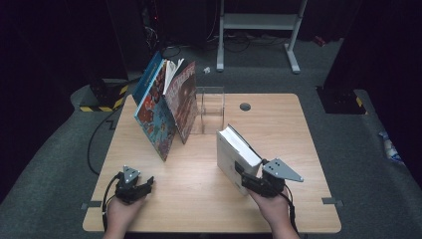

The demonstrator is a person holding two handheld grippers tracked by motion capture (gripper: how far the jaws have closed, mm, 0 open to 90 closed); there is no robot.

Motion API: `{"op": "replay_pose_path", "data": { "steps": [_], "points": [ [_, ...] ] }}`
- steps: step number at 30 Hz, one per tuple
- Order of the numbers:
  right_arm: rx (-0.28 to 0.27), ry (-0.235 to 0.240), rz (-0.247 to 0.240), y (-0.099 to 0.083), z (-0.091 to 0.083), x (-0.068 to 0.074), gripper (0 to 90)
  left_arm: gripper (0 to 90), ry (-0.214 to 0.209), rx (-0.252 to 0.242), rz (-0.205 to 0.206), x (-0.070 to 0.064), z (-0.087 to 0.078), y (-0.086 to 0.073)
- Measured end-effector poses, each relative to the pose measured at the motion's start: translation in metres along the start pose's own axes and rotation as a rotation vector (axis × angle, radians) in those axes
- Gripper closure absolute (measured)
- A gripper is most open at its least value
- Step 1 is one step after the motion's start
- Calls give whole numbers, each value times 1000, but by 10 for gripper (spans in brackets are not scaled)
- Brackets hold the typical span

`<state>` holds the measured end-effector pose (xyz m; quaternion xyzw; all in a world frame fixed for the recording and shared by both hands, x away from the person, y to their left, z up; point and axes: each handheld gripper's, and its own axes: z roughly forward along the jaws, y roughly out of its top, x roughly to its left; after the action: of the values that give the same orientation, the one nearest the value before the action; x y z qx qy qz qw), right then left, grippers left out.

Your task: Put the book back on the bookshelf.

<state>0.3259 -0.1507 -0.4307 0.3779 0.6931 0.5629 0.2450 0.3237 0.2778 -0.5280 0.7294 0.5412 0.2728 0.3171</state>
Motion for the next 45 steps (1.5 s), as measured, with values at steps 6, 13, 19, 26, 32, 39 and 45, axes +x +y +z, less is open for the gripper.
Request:
{"op": "replay_pose_path", "data": {
  "steps": [6,13,19,26,32,39,45],
  "points": [
    [-4,27,11,7,0,1,423,361,-2,1,-5,1,0,0],
    [-14,22,8,12,-1,0,447,362,-12,3,-20,2,1,0],
    [7,9,6,18,3,3,446,365,-18,5,-24,3,1,0],
    [23,1,7,20,3,3,469,373,-33,8,-40,5,2,1],
    [28,-13,-35,20,3,7,509,382,-36,8,-35,5,2,1],
    [23,-53,-57,19,3,11,530,381,-38,8,-35,5,2,1],
    [34,-63,-62,23,5,13,535,380,-38,9,-36,5,2,1]
  ]
}}
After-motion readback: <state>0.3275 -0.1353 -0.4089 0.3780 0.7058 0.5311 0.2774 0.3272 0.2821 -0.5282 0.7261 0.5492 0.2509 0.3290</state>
